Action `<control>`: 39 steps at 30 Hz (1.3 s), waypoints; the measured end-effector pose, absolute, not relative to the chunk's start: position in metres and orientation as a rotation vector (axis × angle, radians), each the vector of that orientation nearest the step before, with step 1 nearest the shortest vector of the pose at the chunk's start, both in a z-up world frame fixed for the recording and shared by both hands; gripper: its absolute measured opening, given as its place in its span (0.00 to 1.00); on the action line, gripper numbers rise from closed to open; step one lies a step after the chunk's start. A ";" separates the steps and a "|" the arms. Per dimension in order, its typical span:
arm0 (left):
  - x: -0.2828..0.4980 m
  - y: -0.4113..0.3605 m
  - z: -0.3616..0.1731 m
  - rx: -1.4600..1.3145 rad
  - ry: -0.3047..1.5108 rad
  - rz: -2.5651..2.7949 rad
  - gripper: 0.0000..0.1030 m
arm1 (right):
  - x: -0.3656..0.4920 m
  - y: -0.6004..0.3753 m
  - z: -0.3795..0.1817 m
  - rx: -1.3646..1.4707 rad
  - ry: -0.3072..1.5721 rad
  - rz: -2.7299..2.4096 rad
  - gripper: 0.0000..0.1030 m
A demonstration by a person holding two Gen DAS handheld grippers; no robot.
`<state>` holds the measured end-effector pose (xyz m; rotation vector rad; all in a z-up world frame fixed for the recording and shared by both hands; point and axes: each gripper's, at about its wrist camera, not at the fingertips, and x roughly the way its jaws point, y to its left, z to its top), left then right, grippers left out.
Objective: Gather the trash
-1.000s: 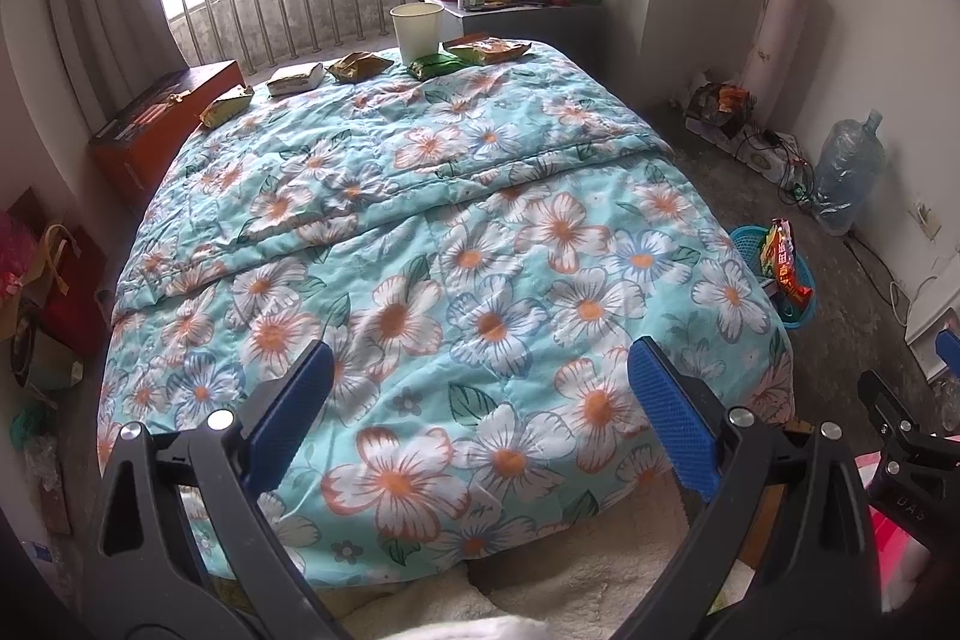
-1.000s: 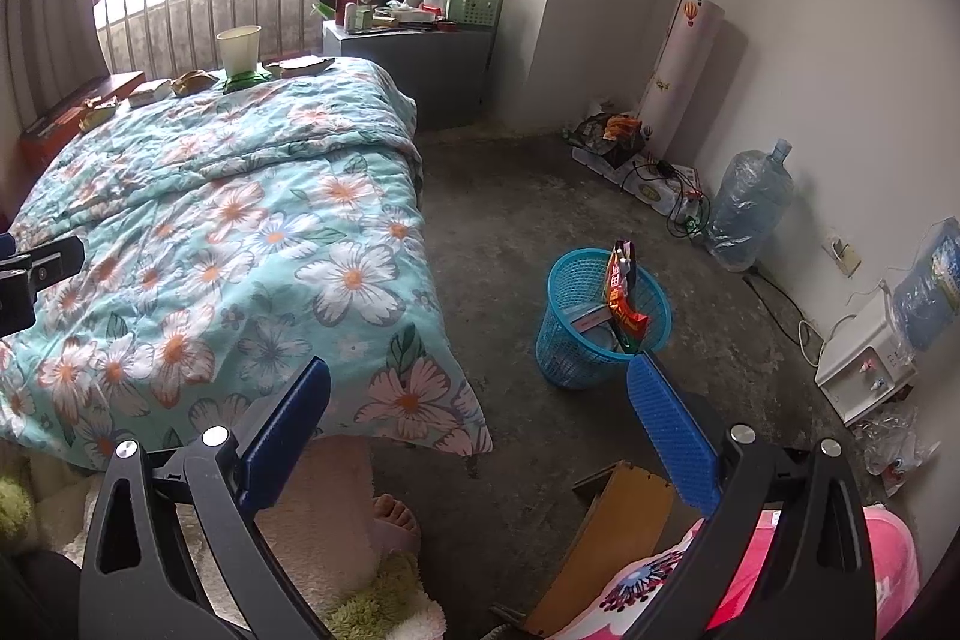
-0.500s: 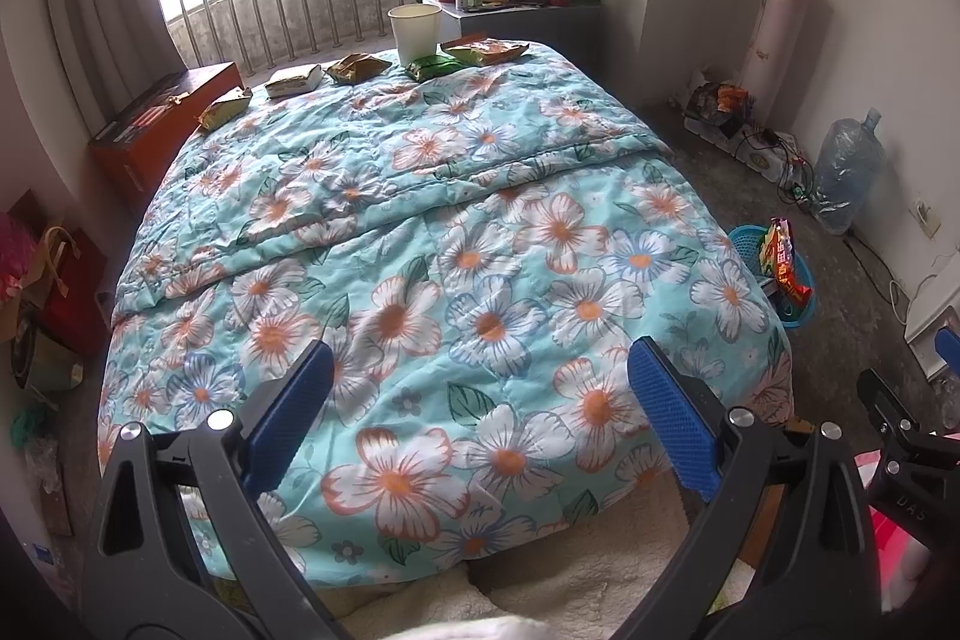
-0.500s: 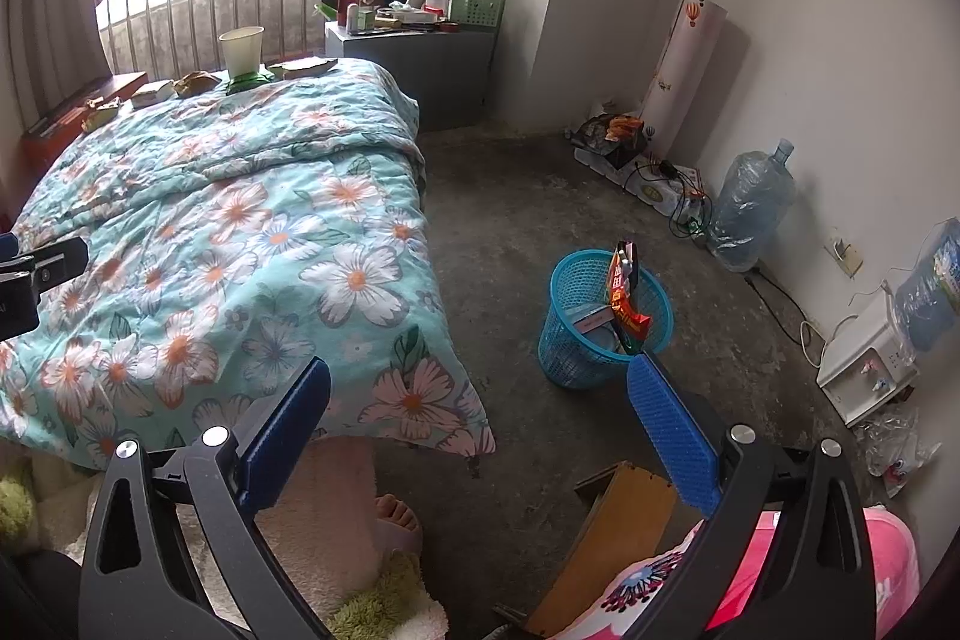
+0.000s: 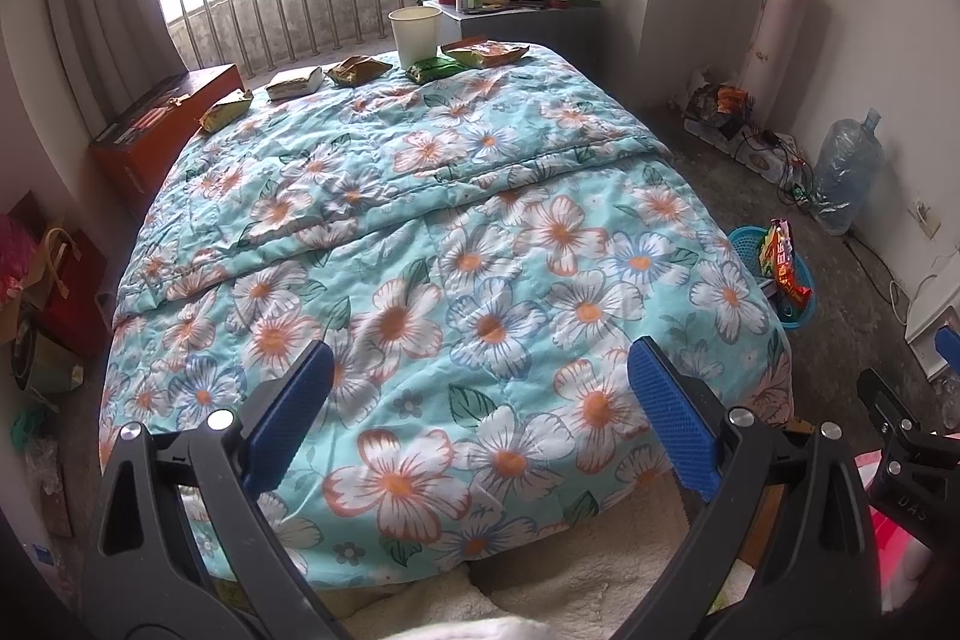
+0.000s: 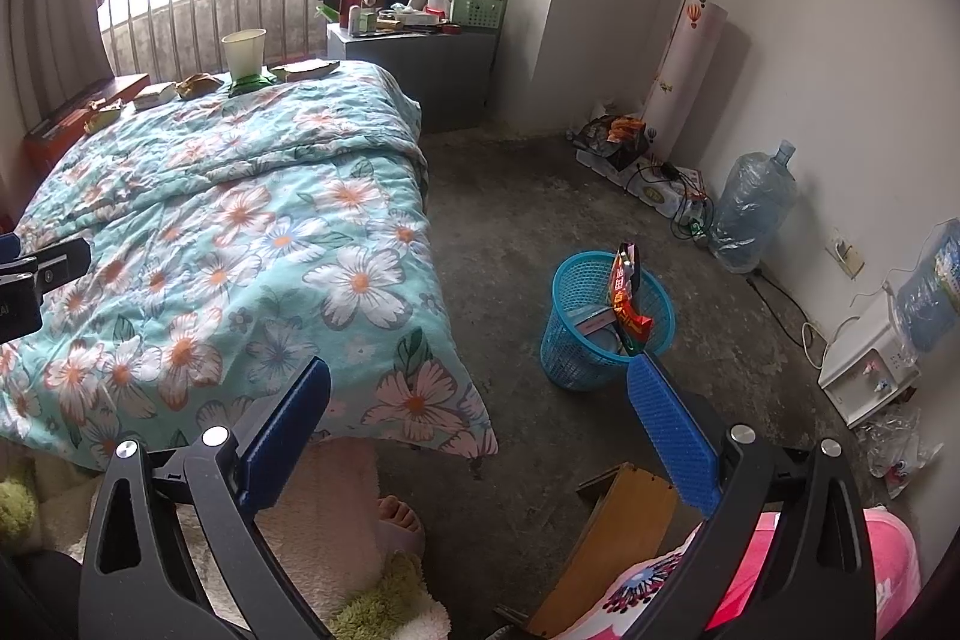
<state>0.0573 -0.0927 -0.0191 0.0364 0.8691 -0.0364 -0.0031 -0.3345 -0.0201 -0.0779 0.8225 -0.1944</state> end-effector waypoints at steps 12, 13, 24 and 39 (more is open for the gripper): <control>0.057 -0.093 -0.020 0.037 0.872 -0.036 0.92 | -0.003 -0.334 -0.020 -0.078 0.823 -0.194 0.94; 0.057 -0.093 -0.020 0.036 0.871 -0.037 0.92 | -0.003 -0.334 -0.020 -0.077 0.822 -0.193 0.94; 0.057 -0.093 -0.021 0.039 0.871 -0.037 0.92 | -0.003 -0.334 -0.020 -0.075 0.821 -0.190 0.94; 0.054 -0.093 -0.025 0.053 0.886 -0.051 0.92 | -0.003 -0.333 -0.020 -0.075 0.822 -0.187 0.94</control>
